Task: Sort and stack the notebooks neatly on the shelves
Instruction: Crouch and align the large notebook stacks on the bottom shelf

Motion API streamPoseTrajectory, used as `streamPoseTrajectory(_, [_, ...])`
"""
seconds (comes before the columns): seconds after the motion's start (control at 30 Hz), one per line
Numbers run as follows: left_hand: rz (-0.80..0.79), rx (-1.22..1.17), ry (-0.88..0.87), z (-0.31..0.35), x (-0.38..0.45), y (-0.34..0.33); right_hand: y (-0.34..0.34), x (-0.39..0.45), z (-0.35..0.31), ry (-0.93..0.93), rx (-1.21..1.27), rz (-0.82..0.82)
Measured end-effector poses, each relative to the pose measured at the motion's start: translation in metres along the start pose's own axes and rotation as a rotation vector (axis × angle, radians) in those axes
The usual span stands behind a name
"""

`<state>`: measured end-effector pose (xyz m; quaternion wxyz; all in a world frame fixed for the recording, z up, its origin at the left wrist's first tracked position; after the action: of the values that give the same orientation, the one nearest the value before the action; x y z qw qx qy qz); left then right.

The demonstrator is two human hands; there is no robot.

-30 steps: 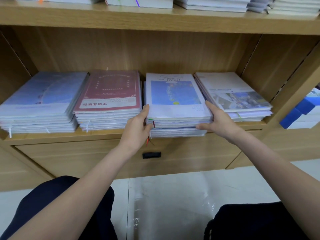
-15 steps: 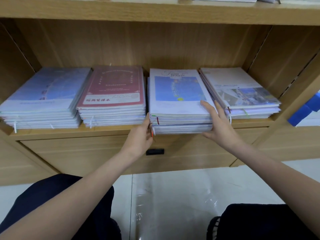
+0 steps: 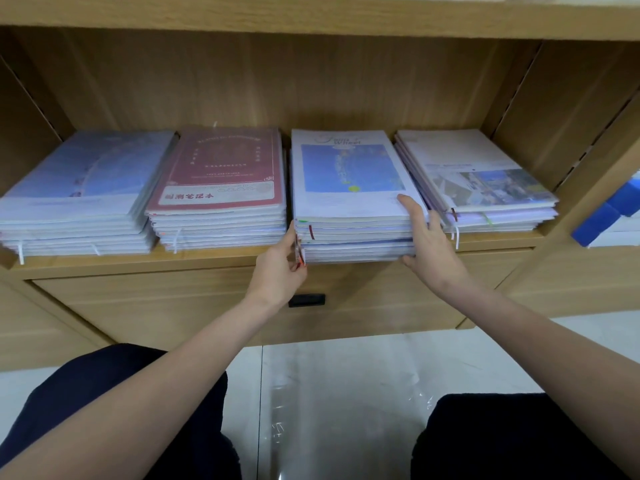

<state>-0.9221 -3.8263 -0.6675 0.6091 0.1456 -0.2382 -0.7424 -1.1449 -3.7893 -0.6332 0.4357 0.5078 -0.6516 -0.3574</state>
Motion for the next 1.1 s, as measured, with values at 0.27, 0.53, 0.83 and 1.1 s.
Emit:
streamPoseTrajectory(0.27, [0.263,0.815,-0.666,0.065,-0.033,0.010,0.013,-0.009,-0.027,0.349,-0.435,0.241])
streamPoseTrajectory(0.53, [0.303,0.877,-0.717,0.048,-0.006,-0.004,-0.006,-0.005,-0.030,0.414,-0.631,0.324])
streamPoseTrajectory(0.83, [0.302,0.825,-0.766,0.045,0.009,-0.001,-0.006,0.007,-0.022,0.430,-0.535,0.326])
streamPoseTrajectory(1.1, [0.291,0.924,-0.750,0.047,0.018,-0.002,-0.003,0.015,-0.015,0.353,-0.394,0.320])
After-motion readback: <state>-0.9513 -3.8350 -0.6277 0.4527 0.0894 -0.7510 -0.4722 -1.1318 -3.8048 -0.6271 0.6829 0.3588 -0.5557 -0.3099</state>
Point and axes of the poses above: each hand's wrist, its own x-axis towards the middle knuckle, its own y-axis out of the back of the hand, z = x × y, the point moved 8 cm from there along x, towards the middle knuckle, and after that the axes turned 1 degree about z, right-handed, at the moved point
